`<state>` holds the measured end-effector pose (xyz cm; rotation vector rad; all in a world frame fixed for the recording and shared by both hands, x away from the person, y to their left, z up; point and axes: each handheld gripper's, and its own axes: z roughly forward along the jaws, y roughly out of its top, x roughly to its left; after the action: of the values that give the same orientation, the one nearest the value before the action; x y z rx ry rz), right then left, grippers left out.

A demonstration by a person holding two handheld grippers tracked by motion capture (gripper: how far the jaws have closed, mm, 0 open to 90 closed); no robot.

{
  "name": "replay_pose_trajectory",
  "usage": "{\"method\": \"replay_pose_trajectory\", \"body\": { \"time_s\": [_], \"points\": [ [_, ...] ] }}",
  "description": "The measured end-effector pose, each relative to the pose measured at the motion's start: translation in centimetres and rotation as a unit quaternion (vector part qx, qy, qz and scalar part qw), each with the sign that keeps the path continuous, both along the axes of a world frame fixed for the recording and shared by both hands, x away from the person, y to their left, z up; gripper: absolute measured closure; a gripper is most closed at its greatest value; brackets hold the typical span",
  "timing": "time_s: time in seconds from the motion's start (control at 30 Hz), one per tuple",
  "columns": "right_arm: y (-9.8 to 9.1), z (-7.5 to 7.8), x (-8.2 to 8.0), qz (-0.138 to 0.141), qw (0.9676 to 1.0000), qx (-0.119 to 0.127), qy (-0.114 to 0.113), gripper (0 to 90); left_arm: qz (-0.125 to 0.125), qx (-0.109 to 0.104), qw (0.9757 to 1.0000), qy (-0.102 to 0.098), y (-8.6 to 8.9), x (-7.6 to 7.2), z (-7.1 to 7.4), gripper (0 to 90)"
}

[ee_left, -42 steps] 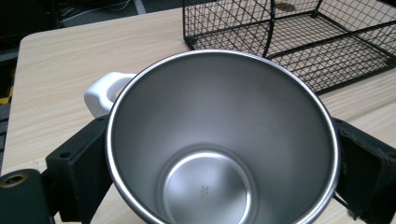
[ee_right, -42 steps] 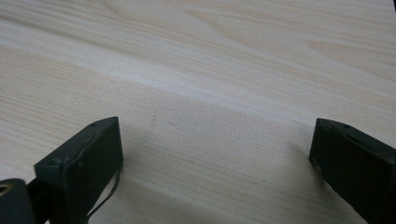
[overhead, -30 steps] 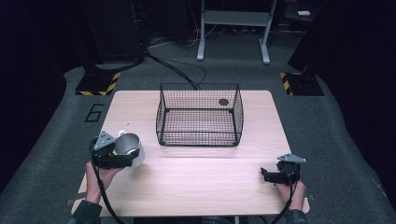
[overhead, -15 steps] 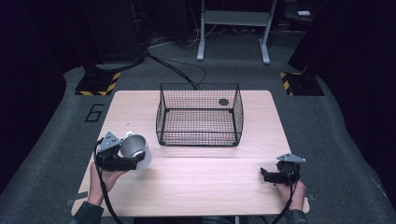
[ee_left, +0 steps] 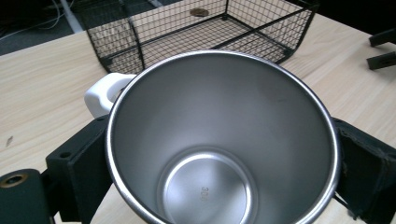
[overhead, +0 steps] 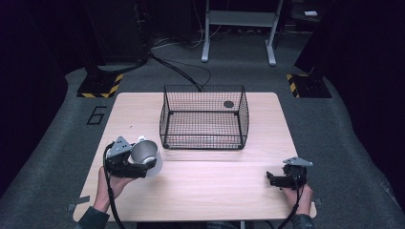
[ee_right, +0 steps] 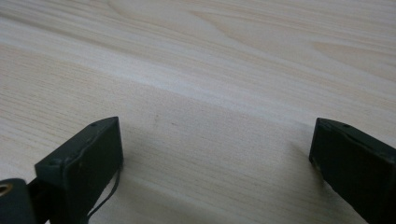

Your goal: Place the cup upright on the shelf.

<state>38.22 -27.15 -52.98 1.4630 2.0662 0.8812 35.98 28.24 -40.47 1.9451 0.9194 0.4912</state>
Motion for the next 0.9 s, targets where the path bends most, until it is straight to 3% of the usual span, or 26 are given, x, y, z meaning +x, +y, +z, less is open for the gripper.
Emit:
{"method": "replay_pose_trajectory", "body": {
  "time_s": [0.47, 0.9],
  "points": [
    [0.0, 0.0, 0.0, 0.000, 1.0000, 0.000, 0.000, 2.4, -0.047, -0.001, 0.9989, -0.008, -2.7, 0.7, 1.2, 6.9],
    [0.0, 0.0, 0.0, -0.001, 1.0000, 0.002, -0.001, 2.5, -0.072, -0.012, 0.9973, -0.007, -4.5, 1.6, 2.0, 6.9]
  ]
}}
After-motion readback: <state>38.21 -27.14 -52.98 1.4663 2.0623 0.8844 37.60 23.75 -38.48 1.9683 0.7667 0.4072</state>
